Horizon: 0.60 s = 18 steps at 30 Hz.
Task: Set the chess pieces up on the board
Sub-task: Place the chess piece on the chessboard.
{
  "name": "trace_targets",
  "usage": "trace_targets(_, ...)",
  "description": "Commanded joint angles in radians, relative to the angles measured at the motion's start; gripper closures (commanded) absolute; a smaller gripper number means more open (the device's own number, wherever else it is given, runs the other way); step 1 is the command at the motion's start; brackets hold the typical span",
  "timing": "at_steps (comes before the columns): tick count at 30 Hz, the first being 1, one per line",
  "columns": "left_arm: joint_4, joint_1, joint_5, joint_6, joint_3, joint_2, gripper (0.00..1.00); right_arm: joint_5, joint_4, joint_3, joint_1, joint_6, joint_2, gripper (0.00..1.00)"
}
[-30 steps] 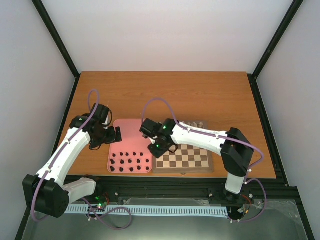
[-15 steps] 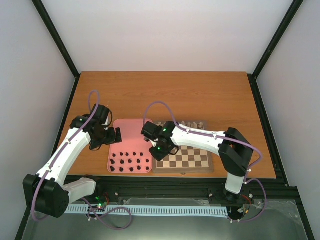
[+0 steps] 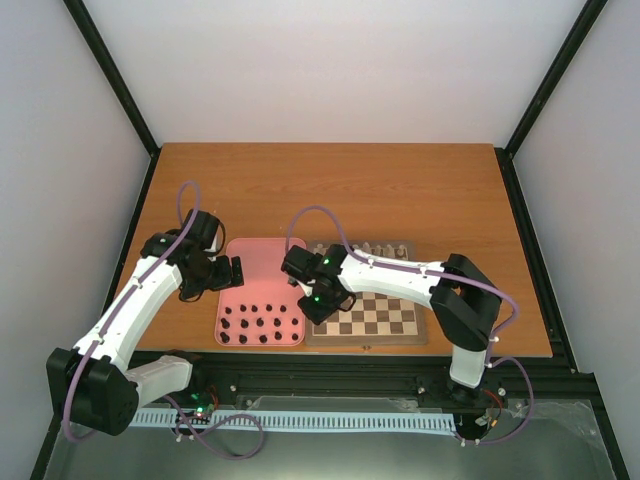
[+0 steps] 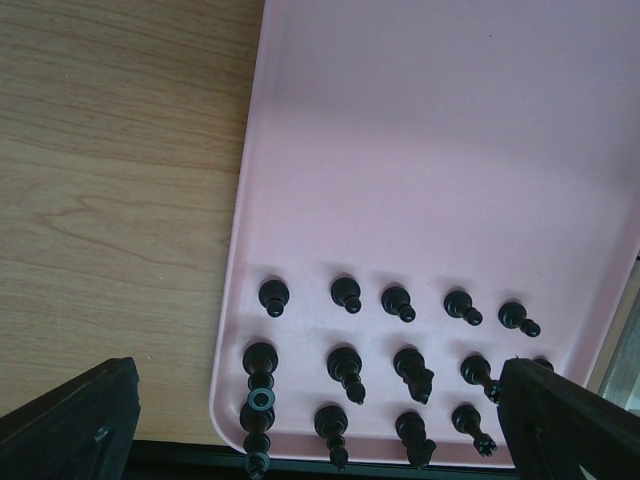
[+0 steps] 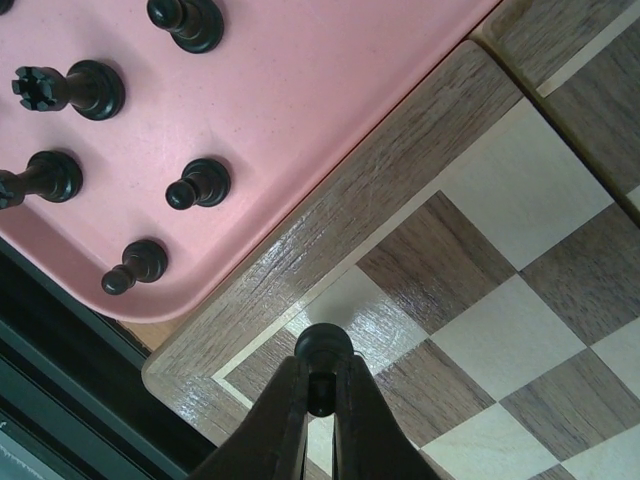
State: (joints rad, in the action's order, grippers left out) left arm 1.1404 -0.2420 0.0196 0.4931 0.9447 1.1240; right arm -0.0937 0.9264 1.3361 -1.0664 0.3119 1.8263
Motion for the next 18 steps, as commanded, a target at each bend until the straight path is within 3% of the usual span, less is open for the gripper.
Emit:
trace_targets(1,-0.013,0.005,0.007,0.002,0.004,-0.005,0.00,0.008,-0.002,-0.008,0.002,0.005,0.020,0.97)
trace_targets(15,-0.010,0.004,0.008,0.004,-0.001,-0.016,0.00,0.013,0.002,-0.022,0.002,0.016,0.018,0.87)
trace_targets(18,-0.009,0.004,0.009,0.004,-0.001,-0.019,0.00,0.004,-0.002,-0.025,0.002,0.012,0.015,0.81)
